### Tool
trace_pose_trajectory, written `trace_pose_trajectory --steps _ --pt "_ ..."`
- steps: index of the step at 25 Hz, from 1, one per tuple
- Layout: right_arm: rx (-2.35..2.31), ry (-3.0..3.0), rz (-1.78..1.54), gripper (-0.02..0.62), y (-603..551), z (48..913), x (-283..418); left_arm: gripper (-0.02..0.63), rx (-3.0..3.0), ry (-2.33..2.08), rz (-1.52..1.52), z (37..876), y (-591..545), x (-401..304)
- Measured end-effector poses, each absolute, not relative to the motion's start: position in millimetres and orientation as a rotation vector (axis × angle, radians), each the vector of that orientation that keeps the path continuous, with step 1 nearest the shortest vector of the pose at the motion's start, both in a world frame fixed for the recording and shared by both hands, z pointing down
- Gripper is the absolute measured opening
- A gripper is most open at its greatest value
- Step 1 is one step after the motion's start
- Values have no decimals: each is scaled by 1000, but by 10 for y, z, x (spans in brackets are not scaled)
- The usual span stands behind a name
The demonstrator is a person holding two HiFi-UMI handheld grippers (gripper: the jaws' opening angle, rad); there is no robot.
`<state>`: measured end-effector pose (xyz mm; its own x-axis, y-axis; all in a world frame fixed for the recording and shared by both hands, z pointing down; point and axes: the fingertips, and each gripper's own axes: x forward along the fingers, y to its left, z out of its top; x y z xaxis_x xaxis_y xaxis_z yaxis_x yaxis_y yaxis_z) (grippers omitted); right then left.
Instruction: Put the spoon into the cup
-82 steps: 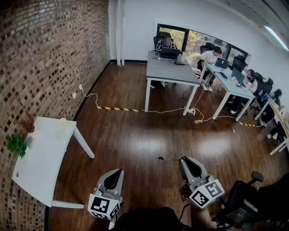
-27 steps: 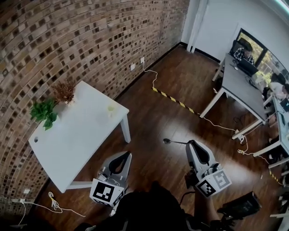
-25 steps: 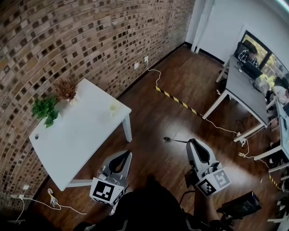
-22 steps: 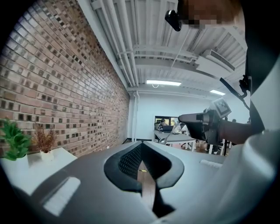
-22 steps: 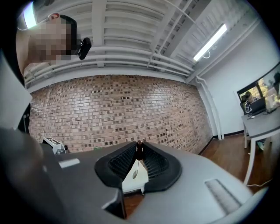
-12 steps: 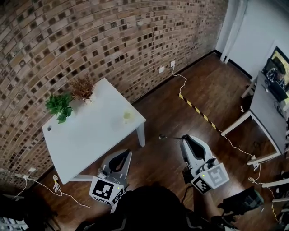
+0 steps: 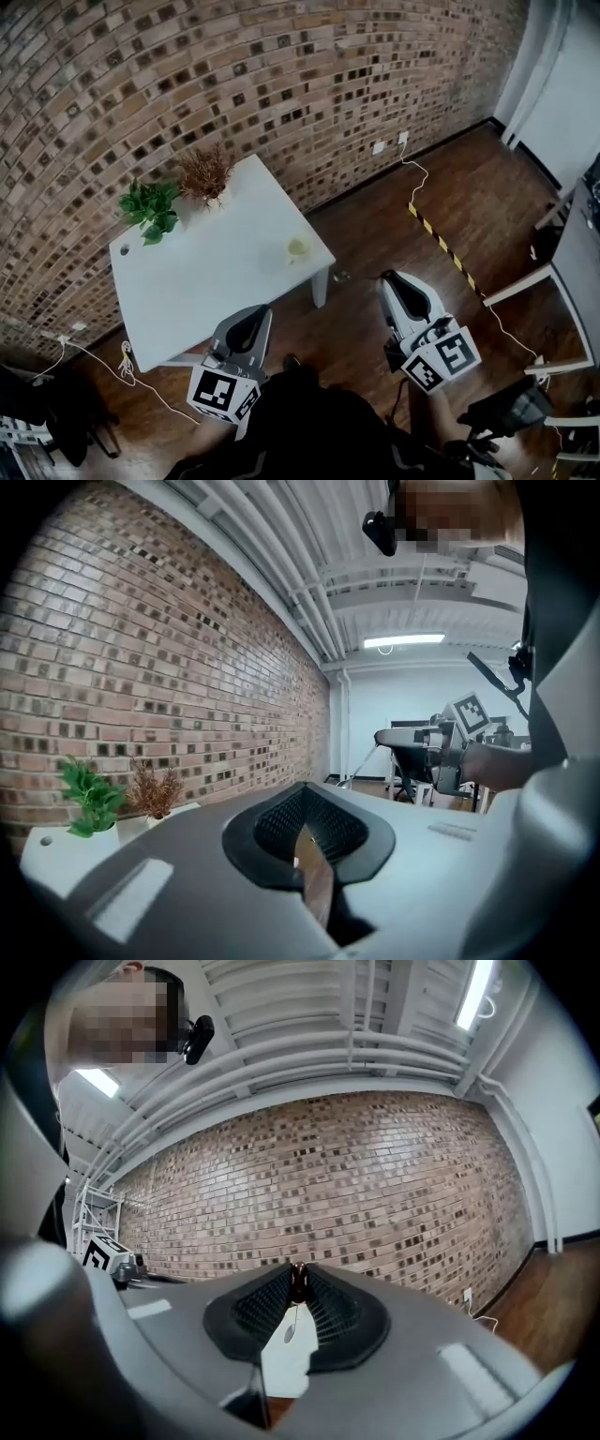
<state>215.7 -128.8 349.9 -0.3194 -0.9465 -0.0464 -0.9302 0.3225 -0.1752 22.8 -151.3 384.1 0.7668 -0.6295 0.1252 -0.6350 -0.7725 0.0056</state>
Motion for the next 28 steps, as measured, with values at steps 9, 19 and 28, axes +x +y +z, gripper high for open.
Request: trace_pose_trajectory --steps 9,19,28 --pt "-1767 2432 -227 55 -2177 3548 1909 -6 2906 -1071 114 3811 -2312 -115" --pt "-1732 2479 -253 57 -2921 3586 1634 -6 2868 -1104 86 3839 -3061 -239" --pt "-1654 2677 -284 55 -3479 3938 1644 -6 2588 -1543 116 3939 -3824 -301"
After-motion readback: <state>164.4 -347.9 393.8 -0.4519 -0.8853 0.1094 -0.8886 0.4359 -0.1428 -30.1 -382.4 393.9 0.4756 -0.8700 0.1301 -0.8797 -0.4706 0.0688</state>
